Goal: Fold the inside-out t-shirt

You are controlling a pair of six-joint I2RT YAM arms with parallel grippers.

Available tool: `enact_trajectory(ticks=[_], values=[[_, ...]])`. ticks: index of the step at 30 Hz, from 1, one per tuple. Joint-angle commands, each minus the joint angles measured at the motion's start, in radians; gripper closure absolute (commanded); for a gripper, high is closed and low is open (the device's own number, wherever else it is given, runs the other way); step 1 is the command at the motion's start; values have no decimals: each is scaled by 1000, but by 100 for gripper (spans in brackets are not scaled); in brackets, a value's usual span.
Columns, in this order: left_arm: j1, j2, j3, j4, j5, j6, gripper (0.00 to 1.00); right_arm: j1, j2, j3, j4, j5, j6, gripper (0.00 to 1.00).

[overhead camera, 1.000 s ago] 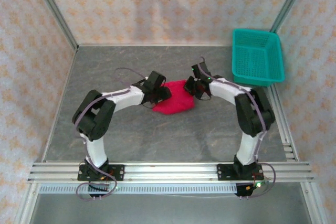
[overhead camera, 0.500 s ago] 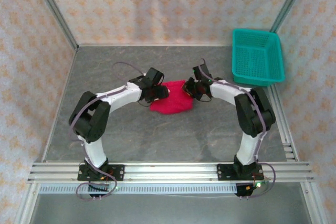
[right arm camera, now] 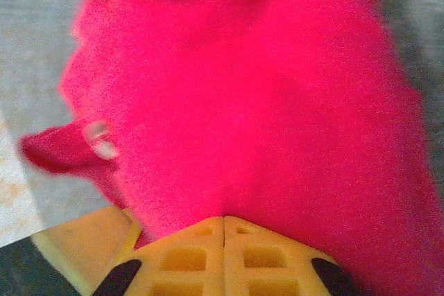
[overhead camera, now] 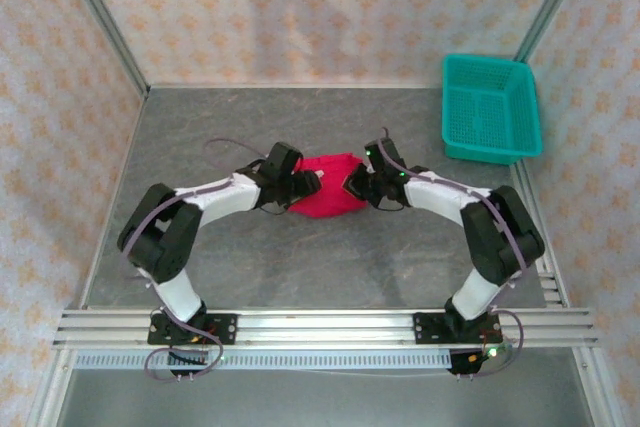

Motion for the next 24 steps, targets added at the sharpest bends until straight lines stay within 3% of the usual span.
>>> enact_trajectory(ticks=[1,5,8,12,14,24], values=[[23,44,32,-44,-58,30,42,-23,80,-60,36,62,28,96],[39,42,106,-218,-137,138,42,-27,106,-70,69,2,43,94],[38,5,177,-318,-159,210,42,-27,46,-32,25,-7,17,86],[43,-42,285,-443,-171,313,41,-32,-42,84,-146,89,-128,59],[54,-40,330,-479,-160,355,42,-50,-33,145,-206,123,-216,52],[147,80,376,-425,-47,387,49,-101,160,366,-296,98,-456,50]])
